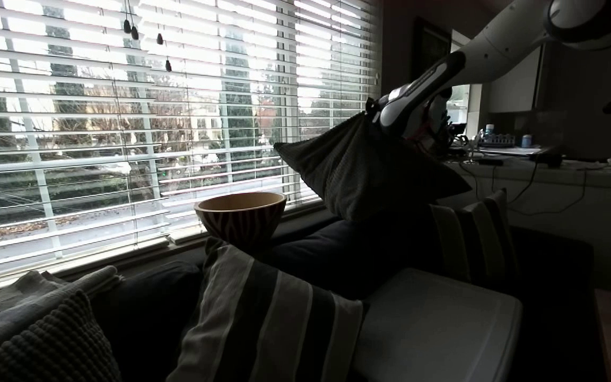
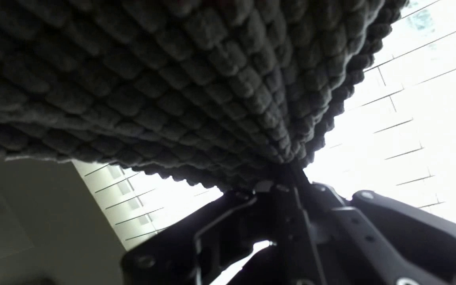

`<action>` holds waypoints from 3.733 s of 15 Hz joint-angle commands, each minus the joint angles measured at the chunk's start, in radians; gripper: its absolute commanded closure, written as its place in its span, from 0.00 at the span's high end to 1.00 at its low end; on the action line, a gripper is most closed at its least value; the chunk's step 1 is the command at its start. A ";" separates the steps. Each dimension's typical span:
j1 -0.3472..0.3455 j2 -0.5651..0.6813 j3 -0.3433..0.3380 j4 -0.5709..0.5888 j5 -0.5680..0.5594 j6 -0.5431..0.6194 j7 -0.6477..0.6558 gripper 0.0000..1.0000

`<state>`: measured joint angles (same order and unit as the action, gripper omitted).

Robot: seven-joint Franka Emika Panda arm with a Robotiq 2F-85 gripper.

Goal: Remove the grey pillow from the white lid of the container and then put it on the backrest of the sofa

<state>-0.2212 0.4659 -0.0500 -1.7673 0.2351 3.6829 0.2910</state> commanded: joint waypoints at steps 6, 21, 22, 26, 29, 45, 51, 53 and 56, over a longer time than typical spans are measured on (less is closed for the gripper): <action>-0.124 0.309 0.088 0.444 -0.229 0.106 0.123 0.01; -0.016 0.388 -0.023 0.519 0.291 0.023 -0.224 0.80; 0.011 0.357 -0.058 0.482 0.374 -0.016 -0.289 0.87; 0.148 0.223 -0.214 0.321 0.699 -0.133 -0.499 1.00; 0.246 0.128 -0.320 0.193 0.885 -0.182 -0.705 1.00; 0.751 -0.218 -0.896 -0.408 0.646 -0.750 -0.732 1.00; 0.994 -0.237 -1.215 -0.227 0.170 -1.244 -0.526 1.00; 1.036 -0.266 -1.248 -0.151 0.103 -1.384 -0.509 1.00; 1.058 -0.275 -1.256 -0.052 0.075 -1.559 -0.492 1.00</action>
<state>0.8016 0.2198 -1.2836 -1.8847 0.3620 2.2656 -0.2410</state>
